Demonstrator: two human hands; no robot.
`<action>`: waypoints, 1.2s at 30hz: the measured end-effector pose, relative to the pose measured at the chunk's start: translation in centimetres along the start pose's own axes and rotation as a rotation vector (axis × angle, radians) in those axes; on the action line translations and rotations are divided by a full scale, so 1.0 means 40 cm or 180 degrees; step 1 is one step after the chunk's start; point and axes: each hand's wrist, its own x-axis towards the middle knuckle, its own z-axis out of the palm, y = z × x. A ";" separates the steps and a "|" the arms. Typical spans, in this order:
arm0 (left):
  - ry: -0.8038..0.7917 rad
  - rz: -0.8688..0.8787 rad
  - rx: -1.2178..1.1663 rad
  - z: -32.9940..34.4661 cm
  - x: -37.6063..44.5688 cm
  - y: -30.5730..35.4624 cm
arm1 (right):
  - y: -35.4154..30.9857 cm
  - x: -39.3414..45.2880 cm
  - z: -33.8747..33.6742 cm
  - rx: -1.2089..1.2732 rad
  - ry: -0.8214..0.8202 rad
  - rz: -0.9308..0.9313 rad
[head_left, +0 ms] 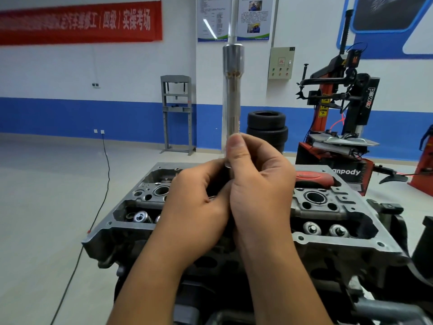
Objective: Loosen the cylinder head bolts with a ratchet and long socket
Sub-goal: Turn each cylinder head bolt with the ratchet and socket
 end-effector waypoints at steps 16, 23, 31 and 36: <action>0.0411 -0.0049 0.0028 -0.001 0.002 -0.006 | 0.001 0.000 0.003 0.0265 -0.0293 0.0253; 0.0053 0.0000 -0.0020 0.001 0.000 0.005 | 0.001 0.002 0.004 0.0151 -0.0136 0.0128; 0.0720 -0.0077 0.0308 0.012 0.000 -0.004 | 0.001 -0.001 0.005 0.0217 -0.0170 0.0215; -0.0008 -0.0054 -0.0167 -0.003 0.001 -0.001 | -0.001 0.005 0.004 0.0220 -0.0169 0.0277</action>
